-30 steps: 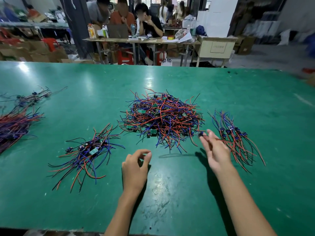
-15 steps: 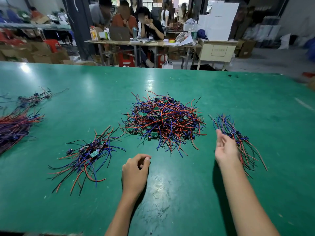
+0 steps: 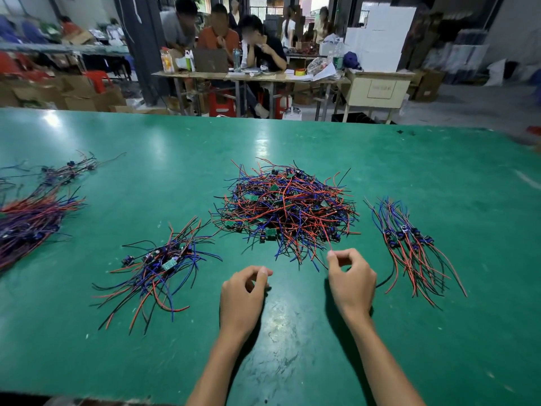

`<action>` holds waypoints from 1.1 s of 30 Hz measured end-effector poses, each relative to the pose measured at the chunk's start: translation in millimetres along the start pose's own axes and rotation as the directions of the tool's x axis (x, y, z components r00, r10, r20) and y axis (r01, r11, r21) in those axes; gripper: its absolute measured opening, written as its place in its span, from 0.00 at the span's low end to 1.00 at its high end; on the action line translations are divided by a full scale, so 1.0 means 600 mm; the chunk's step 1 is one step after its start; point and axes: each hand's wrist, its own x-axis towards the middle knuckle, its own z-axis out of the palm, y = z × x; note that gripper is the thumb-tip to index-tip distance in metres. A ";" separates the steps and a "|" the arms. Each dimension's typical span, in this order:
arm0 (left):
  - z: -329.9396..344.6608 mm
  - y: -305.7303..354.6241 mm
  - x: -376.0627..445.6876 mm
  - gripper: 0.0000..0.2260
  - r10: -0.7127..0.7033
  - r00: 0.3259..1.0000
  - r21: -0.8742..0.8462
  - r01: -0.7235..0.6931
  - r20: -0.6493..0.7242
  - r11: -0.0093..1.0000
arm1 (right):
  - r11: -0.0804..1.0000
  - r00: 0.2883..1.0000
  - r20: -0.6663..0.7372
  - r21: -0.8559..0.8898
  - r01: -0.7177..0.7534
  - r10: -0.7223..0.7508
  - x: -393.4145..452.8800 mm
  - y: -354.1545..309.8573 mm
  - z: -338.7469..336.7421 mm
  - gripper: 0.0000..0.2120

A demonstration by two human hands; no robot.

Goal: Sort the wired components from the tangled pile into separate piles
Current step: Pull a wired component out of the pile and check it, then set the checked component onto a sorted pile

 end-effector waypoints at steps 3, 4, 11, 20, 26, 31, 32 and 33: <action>0.009 0.020 -0.003 0.17 0.008 0.986 -0.182 0.023 0.167 0.983 | 0.962 0.957 0.105 0.082 0.262 -0.270 -0.070 -0.005 0.001 0.09; 0.009 0.026 -0.003 0.17 0.003 0.977 -0.226 0.047 0.214 0.973 | 0.938 0.920 0.185 0.074 0.338 -0.346 -0.087 -0.004 0.004 0.07; -0.027 0.047 0.008 0.12 -0.044 0.976 -0.354 0.119 0.213 0.927 | 0.879 0.781 0.411 0.143 0.455 -0.471 -0.102 -0.005 0.012 0.11; -0.169 0.032 0.138 0.19 -0.160 0.935 0.659 0.338 -0.316 0.671 | 0.901 0.951 0.295 -0.382 0.206 -0.093 0.000 -0.001 0.048 0.18; -0.075 0.019 0.090 0.09 0.086 0.994 0.358 -0.054 -0.074 0.932 | 0.909 0.948 0.299 -0.356 0.215 -0.108 -0.003 -0.011 0.064 0.09; 0.014 0.018 0.037 0.09 -0.023 0.997 0.018 0.022 0.068 1.000 | 0.984 0.937 0.319 -0.055 0.170 -0.144 -0.048 -0.013 0.032 0.08; 0.023 0.021 0.037 0.10 -0.046 0.996 -0.012 0.047 0.080 0.999 | 0.982 0.931 0.318 0.002 0.190 -0.181 -0.062 -0.015 0.025 0.08; 0.029 0.026 0.039 0.12 -0.078 0.991 -0.053 0.085 0.109 0.995 | 0.973 0.918 0.324 0.053 0.225 -0.230 -0.076 -0.015 0.019 0.07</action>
